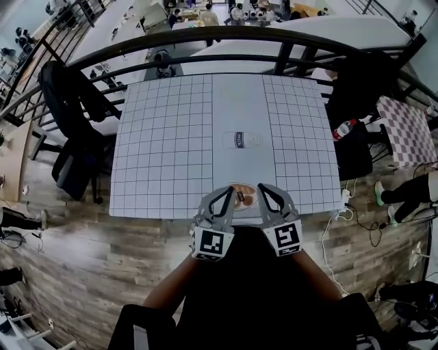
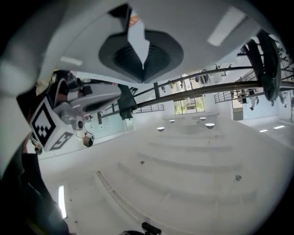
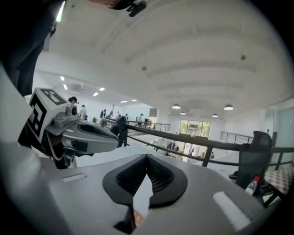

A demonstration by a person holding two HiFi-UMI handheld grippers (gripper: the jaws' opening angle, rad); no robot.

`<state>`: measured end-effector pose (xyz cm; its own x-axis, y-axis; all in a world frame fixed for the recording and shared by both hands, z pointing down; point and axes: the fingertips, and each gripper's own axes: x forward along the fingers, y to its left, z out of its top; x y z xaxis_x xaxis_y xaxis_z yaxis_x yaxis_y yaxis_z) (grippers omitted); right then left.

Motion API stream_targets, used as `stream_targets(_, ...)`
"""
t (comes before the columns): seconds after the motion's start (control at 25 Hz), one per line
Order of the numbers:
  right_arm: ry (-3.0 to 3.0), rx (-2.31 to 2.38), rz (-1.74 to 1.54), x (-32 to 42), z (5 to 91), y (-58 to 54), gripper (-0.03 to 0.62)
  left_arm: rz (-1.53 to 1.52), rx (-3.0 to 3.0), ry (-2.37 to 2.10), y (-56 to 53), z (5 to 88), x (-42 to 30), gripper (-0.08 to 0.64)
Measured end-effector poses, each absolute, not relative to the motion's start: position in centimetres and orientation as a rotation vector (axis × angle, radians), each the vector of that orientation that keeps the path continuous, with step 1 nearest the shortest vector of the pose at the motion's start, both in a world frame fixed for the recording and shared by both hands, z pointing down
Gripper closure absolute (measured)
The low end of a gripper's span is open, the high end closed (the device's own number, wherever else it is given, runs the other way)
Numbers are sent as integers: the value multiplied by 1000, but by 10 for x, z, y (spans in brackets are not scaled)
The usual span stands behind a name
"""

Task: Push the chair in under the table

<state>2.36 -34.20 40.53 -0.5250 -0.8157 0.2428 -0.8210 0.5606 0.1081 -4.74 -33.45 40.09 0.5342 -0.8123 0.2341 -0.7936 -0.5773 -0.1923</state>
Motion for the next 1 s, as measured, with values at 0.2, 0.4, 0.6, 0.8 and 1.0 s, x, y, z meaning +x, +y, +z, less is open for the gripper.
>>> stream_targets(0.2, -2624, 1442, 71, 18, 366, -347, 593, -320, -2719, 1475, -341, 371, -53, 549)
stream_targets(0.4, -2684, 1530, 69, 10, 338, -351, 594, -143, -2644, 1629, -348, 340, -76, 549)
stream_targets(0.6, -2638, 1588, 32, 8, 350, -360, 594, -61, -2650, 1647, -357, 343, -79, 549)
stream_targets(0.8, -2593, 1594, -42, 5, 348, -355, 595, -99, -2658, 1617, -351, 349, -79, 549)
stream_targets(1.0, -2561, 1602, -57, 3, 349, -349, 595, -80, -2664, 1592, -348, 346, -73, 549)
